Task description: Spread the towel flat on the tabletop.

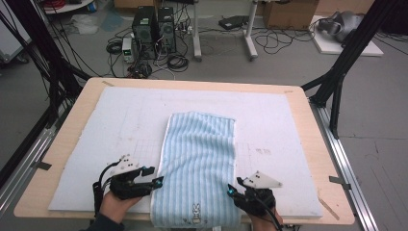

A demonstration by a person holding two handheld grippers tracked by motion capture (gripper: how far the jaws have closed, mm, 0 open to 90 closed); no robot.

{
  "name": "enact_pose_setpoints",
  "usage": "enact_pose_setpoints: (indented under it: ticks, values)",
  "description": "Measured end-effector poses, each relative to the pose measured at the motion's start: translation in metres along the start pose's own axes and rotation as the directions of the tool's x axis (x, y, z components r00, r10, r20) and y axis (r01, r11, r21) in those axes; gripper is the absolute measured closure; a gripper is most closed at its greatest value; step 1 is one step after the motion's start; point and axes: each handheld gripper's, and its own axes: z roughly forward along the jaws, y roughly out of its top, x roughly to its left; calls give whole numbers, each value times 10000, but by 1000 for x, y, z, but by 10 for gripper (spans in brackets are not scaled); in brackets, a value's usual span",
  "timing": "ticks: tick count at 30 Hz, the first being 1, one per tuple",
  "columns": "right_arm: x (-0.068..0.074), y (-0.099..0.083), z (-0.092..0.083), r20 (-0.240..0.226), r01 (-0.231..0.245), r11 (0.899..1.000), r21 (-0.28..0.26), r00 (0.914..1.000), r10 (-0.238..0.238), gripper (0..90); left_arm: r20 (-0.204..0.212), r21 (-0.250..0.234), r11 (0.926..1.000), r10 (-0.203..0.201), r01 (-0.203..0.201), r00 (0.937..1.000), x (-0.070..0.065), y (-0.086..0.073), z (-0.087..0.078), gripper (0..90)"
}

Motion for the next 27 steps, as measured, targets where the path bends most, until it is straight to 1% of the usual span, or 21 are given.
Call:
enact_pose_setpoints:
  ticks: [1, 3, 4, 5, 7, 8, 9, 10, 11, 12, 13, 16, 17, 20, 24, 26, 27]
  values:
    - [-3, 3, 6, 134, -75, 10000, 15, 9999, 74, 571, -93, -72, 9999, -130, 129, 9999, 3, 3, 4, 457]
    - [-6, 8, 19, 265, -72, 9998, 184, 9996, 67, 578, -314, 13, 9995, -301, 301, 9991, 10, 8, 14, 471]
    - [-7, 11, 25, 324, -129, 9994, 322, 9994, 119, 589, -341, 136, 9992, -359, 364, 9988, 12, 10, 19, 494]
    - [-9, 12, 32, 398, -81, 9988, 483, 9992, 62, 604, -420, 279, 9987, -414, 426, 9983, 13, 11, 25, 514]
    - [-10, 14, 43, 483, -80, 9962, 865, 9988, 38, 662, -478, 737, 9962, -435, 470, 9979, 14, 11, 36, 561]
    - [-11, 13, 47, 464, -56, 9956, 935, 9989, 13, 689, -512, 984, 9944, -347, 397, 9981, 14, 10, 39, 601]
    - [-11, 13, 47, 416, -173, 9955, 936, 9990, 134, 725, -630, 1175, 9928, -177, 251, 9979, 12, 9, 42, 642]
    - [-12, 13, 46, 347, -123, 9954, 948, 9994, 90, 770, -785, 1077, 9941, -41, 126, 9969, 10, 8, 41, 683]
    - [-11, 13, 45, 226, -98, 9954, 956, 9997, 77, 827, -537, 1203, 9927, -22, 86, 9986, 9, 7, 41, 798]
    - [-11, 12, 44, 144, 45, 9955, 943, 9999, -58, 848, -564, 1182, 9930, 89, -21, 9984, 8, 6, 40, 850]
    - [-9, 11, 43, 117, 115, 9950, 987, 9999, -128, 856, -499, 1188, 9929, 96, -36, 9987, 7, 5, 39, 870]
    - [-7, 8, 37, -82, 251, 9947, 998, 9997, -244, 861, -284, 1267, 9919, -25, 61, 9996, 6, 2, 34, 875]
    - [-6, 7, 35, -119, 232, 9946, 1008, 9997, -221, 861, -152, 1314, 9913, -53, 72, 9999, 5, 0, 31, 876]
    - [-3, 1, 26, -264, 365, 9944, 991, 9991, -340, 861, 140, 1363, 9907, -38, 19, 9999, 1, -6, 23, 875]
    - [0, -8, 11, -478, 335, 9947, 976, 9984, -290, 861, 626, 1424, 9898, -111, 21, 9980, -3, -16, 10, 875]
    - [2, -12, 4, -561, 358, 9944, 990, 9980, -304, 861, 783, 1444, 9895, -156, 41, 9968, -5, -19, 6, 871]
    - [3, -14, 0, -605, 337, 9943, 1007, 9978, -277, 857, 861, 1436, 9896, -188, 62, 9961, -5, -19, 5, 849]
